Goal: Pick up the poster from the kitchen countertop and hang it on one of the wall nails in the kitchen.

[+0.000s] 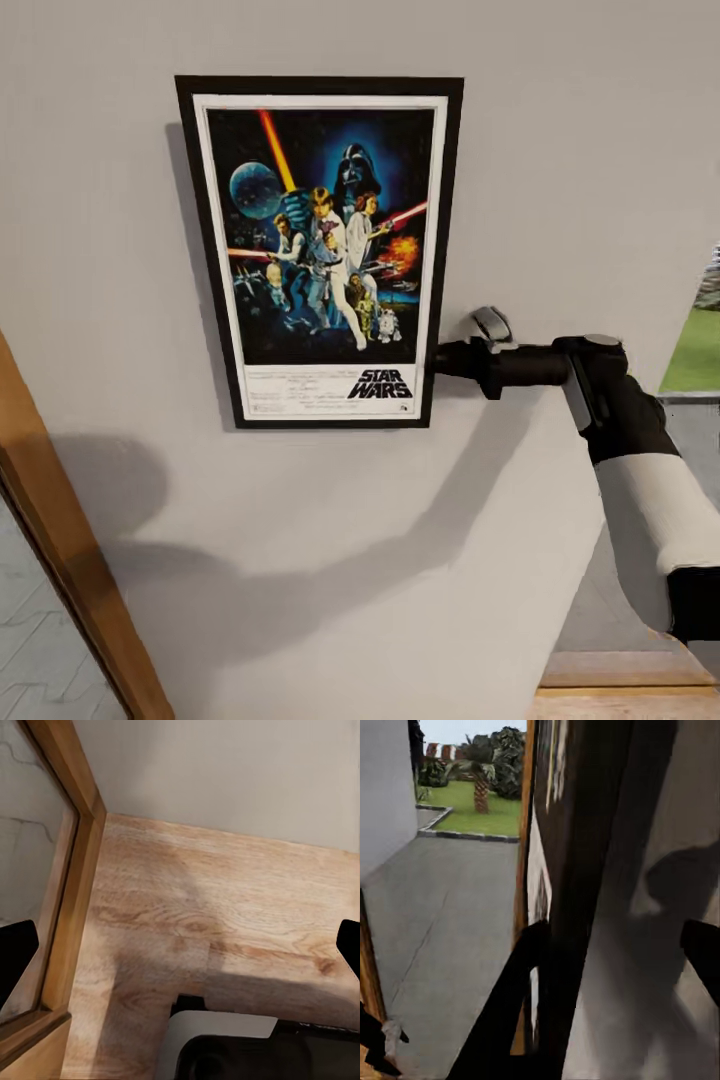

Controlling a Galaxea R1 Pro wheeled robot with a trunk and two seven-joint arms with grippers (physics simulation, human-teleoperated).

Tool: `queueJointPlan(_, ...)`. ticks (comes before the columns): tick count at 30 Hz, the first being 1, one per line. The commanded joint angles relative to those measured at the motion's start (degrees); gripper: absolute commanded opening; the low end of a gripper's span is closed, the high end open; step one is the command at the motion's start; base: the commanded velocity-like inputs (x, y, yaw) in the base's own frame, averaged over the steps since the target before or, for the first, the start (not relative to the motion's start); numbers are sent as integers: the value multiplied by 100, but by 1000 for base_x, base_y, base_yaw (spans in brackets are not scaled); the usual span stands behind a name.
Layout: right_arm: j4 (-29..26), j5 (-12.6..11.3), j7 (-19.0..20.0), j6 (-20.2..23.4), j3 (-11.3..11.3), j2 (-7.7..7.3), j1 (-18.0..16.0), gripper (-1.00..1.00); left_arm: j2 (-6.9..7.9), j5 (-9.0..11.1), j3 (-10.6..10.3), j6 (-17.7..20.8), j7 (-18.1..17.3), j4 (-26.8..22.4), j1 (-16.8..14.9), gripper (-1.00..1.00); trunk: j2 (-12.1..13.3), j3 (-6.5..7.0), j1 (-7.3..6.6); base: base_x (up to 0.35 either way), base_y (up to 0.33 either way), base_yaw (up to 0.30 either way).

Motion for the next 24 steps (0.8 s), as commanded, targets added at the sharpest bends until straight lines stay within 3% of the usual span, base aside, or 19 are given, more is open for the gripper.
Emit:
queueJointPlan(1,-891,-262,-937,1136,151,-197,489,100,-3,8,27,-4,-46,-5,3,100,-11,-2,-53,82,0,0)
queueJointPlan(24,-895,-263,-942,1147,142,-197,493,100,1,8,32,-9,-51,-3,3,100,-11,-2,-53,-4,-27,0)
